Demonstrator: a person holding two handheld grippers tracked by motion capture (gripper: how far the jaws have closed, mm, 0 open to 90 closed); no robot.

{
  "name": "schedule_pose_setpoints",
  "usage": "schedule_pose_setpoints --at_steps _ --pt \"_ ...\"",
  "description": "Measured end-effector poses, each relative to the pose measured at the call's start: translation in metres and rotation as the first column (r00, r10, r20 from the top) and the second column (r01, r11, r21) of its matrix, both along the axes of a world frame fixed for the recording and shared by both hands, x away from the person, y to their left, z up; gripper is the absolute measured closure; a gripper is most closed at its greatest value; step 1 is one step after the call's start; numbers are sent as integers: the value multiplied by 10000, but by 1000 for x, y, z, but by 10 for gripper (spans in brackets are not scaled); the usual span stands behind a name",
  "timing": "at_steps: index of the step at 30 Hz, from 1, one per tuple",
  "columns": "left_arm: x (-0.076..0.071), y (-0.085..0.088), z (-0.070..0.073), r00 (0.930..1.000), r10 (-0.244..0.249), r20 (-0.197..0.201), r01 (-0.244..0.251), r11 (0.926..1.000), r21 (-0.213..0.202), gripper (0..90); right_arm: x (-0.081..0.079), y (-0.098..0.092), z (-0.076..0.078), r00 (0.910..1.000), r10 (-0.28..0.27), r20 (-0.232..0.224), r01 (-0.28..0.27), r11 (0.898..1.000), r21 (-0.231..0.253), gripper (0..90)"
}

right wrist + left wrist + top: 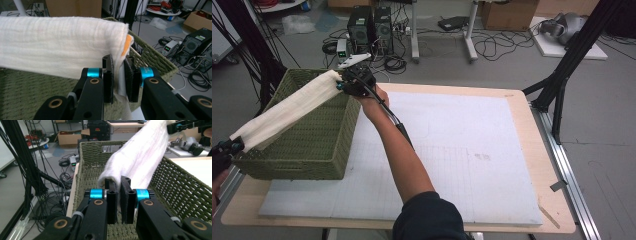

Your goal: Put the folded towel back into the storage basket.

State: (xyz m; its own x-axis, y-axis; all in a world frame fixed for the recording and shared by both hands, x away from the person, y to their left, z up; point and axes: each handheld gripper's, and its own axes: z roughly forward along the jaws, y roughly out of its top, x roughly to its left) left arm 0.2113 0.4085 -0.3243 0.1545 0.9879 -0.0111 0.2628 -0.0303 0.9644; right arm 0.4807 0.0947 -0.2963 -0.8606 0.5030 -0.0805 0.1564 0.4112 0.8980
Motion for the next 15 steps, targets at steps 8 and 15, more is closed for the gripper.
schedule_pose_setpoints --at_steps 8,15 --pt "14 -2 -5 9993 189 -312 -189 9998 -16 825 8 17 -9 9981 -599 127 603 9977 -314 789" --pt "12 -5 -1 9983 574 110 -574 9983 -38 360 11 20 -18 9966 -810 175 820 9944 -665 547"
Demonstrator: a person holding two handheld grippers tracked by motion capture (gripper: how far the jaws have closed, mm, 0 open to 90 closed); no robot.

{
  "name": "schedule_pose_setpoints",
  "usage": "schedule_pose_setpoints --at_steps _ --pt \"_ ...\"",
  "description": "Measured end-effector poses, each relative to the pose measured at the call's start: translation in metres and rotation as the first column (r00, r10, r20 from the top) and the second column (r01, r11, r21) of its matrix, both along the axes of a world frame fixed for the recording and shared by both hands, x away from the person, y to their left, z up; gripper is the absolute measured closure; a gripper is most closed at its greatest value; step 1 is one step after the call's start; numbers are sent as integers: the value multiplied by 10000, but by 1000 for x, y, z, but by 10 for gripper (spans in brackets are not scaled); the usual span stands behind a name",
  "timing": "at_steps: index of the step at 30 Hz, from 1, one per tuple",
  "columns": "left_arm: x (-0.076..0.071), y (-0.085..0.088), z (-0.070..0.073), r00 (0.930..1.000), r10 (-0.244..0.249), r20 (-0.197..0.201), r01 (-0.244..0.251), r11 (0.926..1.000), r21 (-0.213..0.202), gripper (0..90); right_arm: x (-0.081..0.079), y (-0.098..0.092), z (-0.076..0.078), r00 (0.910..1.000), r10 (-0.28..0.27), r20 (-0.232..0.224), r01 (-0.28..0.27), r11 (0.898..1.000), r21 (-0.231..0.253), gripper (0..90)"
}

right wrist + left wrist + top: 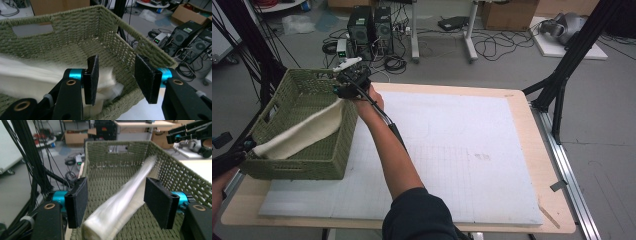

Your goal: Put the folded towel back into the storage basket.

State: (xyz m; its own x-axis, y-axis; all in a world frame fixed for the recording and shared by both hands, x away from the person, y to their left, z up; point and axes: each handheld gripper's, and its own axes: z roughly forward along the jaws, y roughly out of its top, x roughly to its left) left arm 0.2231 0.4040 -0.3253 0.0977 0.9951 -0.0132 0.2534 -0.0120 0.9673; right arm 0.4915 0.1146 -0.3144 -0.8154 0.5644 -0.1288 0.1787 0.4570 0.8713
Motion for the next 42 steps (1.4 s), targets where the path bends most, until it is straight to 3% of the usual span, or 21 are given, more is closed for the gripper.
schedule_pose_setpoints --at_steps 6,15,25,30,35,38,42 --pt "-6 -6 9 9989 -262 401 258 9996 96 358 -4 -15 13 9999 -16 128 11 9993 364 549" --pt "-5 -13 9 9984 -399 392 395 9992 88 369 -14 -41 29 9989 -31 458 4 9983 581 530" --pt "2 -26 8 9941 -977 475 992 9946 -307 359 -25 -96 35 9987 -218 464 183 9970 753 467" --pt "9 -41 5 9869 -1537 485 1570 9848 -742 304 -30 -125 35 9990 -306 337 277 9961 837 410" --pt "17 -60 2 9769 -2034 653 2092 9727 -1008 204 -43 -153 35 9983 -256 517 210 9959 883 348" --pt "21 -76 0 9651 -2524 692 2584 9609 -997 186 -52 -171 32 9988 -344 340 311 9953 919 288" --pt "27 -99 -1 9506 -3021 718 3081 9465 -958 187 -67 -197 28 9978 -455 488 417 9963 755 258"
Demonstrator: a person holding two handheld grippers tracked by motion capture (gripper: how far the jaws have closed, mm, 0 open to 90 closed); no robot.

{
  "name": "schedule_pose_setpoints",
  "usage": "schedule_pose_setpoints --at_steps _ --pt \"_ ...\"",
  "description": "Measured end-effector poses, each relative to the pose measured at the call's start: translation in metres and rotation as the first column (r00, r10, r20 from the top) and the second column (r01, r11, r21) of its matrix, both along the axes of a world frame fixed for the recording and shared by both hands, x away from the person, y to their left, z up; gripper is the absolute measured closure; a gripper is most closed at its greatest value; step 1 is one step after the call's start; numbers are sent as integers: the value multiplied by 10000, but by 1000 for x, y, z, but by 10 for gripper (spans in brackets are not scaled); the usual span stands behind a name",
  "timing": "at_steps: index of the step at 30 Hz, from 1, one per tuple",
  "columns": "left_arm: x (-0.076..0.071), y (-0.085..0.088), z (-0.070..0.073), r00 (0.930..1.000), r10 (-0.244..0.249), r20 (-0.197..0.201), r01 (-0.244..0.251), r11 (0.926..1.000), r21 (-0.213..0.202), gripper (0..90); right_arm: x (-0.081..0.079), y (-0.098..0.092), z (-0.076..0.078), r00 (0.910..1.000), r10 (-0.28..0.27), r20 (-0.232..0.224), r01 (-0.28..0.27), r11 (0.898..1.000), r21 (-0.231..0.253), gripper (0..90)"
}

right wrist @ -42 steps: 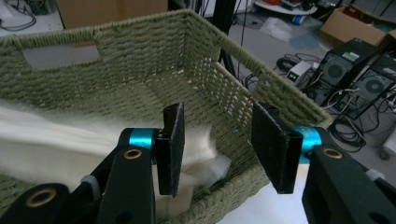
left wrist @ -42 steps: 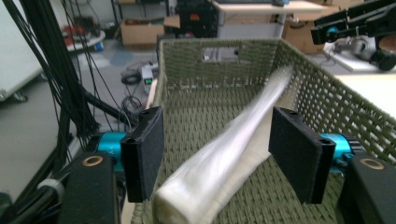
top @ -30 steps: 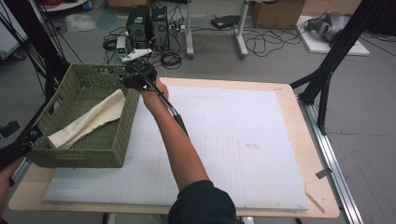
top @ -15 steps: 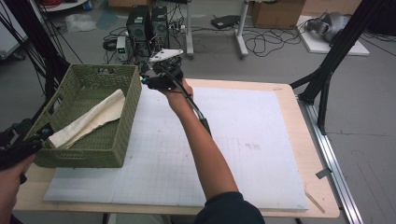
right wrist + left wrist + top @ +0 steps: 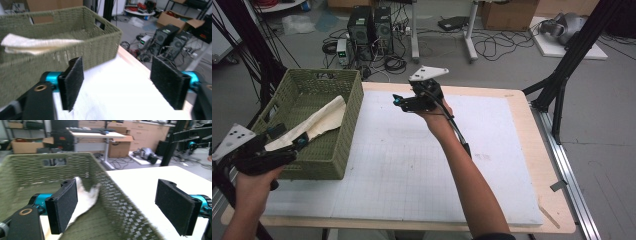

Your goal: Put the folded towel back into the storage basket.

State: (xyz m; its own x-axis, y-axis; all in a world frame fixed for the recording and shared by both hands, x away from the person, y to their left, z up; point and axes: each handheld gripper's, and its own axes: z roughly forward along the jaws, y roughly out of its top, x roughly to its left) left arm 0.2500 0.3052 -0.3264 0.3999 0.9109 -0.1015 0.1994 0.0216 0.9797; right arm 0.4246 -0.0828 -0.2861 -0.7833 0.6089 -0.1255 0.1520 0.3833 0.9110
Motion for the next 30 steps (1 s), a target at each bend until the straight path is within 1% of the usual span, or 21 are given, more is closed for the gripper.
schedule_pose_setpoints --at_steps 1,2,3,5,6,7,9,11,13,17,21,24,25,26,29,30 --pt "2 -7 -1 9999 -165 -6 165 9998 57 187 -4 -7 -1 9999 -14 124 14 10000 19 258" --pt "3 -12 -1 9997 -251 -4 251 9997 29 187 -8 -16 -3 9999 -70 131 69 10000 15 254" --pt "5 -17 -2 9992 -397 -23 397 9992 26 186 -10 -20 -4 10000 -90 13 90 10000 4 248" --pt "10 -29 -3 9980 -637 -51 637 9980 -29 187 -16 -33 -10 9997 -236 84 236 9997 -31 246" --pt "12 -32 -4 9974 -713 -48 713 9974 -85 187 -17 -41 -12 9994 -315 -143 313 9994 -108 208" --pt "14 -38 -4 9963 -853 -65 852 9963 -111 187 -17 -45 -13 9987 -400 -331 393 9990 -204 201" --pt "18 -47 -5 9945 -1045 -76 1044 9944 -132 187 -24 -58 -16 9983 -566 -158 565 9984 -31 202" --pt "21 -56 -5 9922 -1240 -91 1239 9921 -173 188 -28 -67 -19 9975 -668 -232 669 9978 9 202" --pt "24 -63 -6 9900 -1403 -118 1401 9900 -179 189 -33 -79 -23 9966 -799 -206 799 9968 -23 202" --pt "30 -81 -7 9824 -1862 -142 1859 9824 -178 190 -46 -104 -30 9935 -1119 -206 1120 9937 26 201" --pt "36 -102 -10 9715 -2365 -157 2364 9716 -73 190 -58 -129 -41 9879 -1535 -222 1535 9882 -14 183" --pt "39 -116 -12 9646 -2630 -186 2629 9648 -84 190 -70 -149 -51 9814 -1895 -291 1899 9818 95 159" --pt "40 -121 -14 9609 -2763 -201 2762 9611 -67 190 -74 -156 -55 9778 -2060 -380 2067 9783 140 145" --pt "42 -126 -15 9582 -2853 -210 2853 9584 -56 190 -78 -164 -59 9742 -2220 -414 2227 9748 138 125" --pt "45 -139 -20 9499 -3115 -264 3114 9503 -58 190 -89 -179 -68 9651 -2571 -503 2579 9661 97 123" --pt "46 -143 -22 9482 -3164 -294 3164 9486 -48 190 -93 -185 -72 9615 -2709 -472 2713 9625 38 123"
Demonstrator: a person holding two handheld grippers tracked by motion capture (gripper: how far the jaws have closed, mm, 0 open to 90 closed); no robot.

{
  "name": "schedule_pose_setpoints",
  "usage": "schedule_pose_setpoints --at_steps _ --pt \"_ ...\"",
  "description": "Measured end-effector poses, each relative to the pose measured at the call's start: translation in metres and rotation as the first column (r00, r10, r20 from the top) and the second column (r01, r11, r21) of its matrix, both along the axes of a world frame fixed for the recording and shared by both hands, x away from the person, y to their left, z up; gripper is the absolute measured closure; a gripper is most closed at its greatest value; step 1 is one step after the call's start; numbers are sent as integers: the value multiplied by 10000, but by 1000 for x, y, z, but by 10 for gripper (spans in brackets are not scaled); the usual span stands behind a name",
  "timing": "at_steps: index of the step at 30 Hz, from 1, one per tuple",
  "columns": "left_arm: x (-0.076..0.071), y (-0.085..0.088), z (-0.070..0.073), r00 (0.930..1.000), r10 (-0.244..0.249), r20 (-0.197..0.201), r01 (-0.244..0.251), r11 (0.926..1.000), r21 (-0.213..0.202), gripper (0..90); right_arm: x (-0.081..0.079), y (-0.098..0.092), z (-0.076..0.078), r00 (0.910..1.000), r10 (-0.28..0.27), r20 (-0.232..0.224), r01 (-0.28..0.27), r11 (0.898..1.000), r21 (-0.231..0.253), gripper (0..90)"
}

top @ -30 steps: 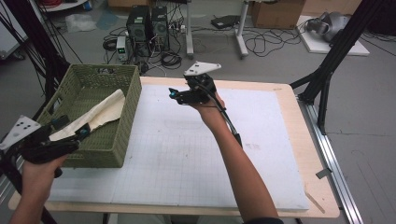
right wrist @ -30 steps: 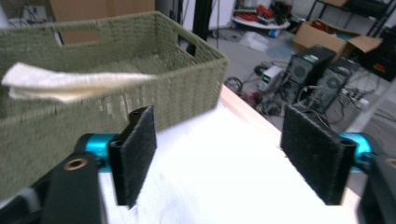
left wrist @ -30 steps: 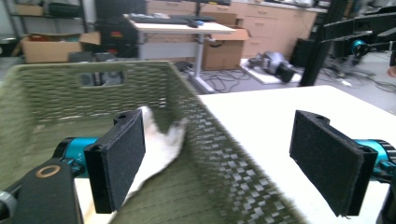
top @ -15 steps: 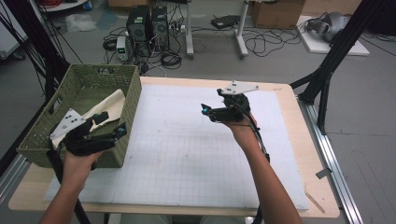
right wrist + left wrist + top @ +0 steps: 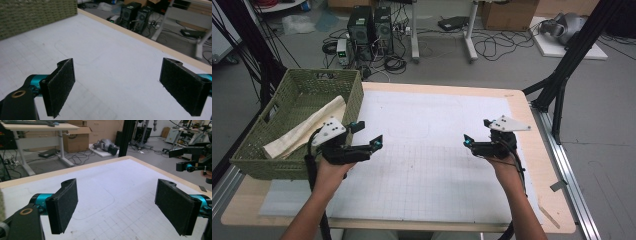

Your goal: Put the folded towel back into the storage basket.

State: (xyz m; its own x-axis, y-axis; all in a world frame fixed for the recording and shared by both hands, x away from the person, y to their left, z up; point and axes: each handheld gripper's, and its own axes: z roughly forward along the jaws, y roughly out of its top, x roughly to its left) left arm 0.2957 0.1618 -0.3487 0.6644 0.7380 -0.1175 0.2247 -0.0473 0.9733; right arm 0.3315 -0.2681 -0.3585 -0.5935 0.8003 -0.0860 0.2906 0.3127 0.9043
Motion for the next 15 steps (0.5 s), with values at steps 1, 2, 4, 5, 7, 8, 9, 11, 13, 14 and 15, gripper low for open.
schedule_pose_setpoints --at_steps 1,2,4,5,7,8,9,11,13,14,15 --pt "1 -3 -2 10000 -63 -32 63 10000 -1 190 -3 -4 -3 9999 -94 -57 93 9999 -51 122" --pt "2 -7 -5 9999 -151 -67 152 9999 29 190 -5 -8 -5 9998 -169 -87 169 9998 -64 121" --pt "4 -13 -9 9995 -262 -148 263 9996 96 190 -12 -17 -10 9994 -321 -118 320 9995 -44 118" --pt "5 -16 -12 9994 -296 -180 298 9995 110 190 -15 -20 -13 9991 -398 -116 397 9992 -37 118" --pt "6 -19 -16 9993 -307 -209 311 9993 185 192 -19 -25 -16 9988 -480 -96 479 9988 -78 117" --pt "6 -21 -18 9991 -342 -234 347 9991 235 193 -22 -28 -18 9986 -526 -93 525 9986 -71 117" --pt "6 -23 -21 9989 -369 -303 378 9988 301 195 -24 -30 -19 9985 -547 -72 546 9985 -60 117" --pt "7 -26 -26 9987 -407 -322 420 9983 407 197 -28 -33 -22 9981 -616 -36 616 9981 -63 117" --pt "6 -29 -31 9985 -428 -338 445 9978 496 201 -33 -36 -24 9976 -688 34 688 9976 -2 117" --pt "6 -29 -33 9985 -417 -352 434 9979 478 201 -34 -36 -26 9977 -681 28 681 9977 -1 117" --pt "5 -30 -35 9984 -435 -370 453 9978 492 201 -36 -36 -27 9976 -692 11 692 9976 -33 117"
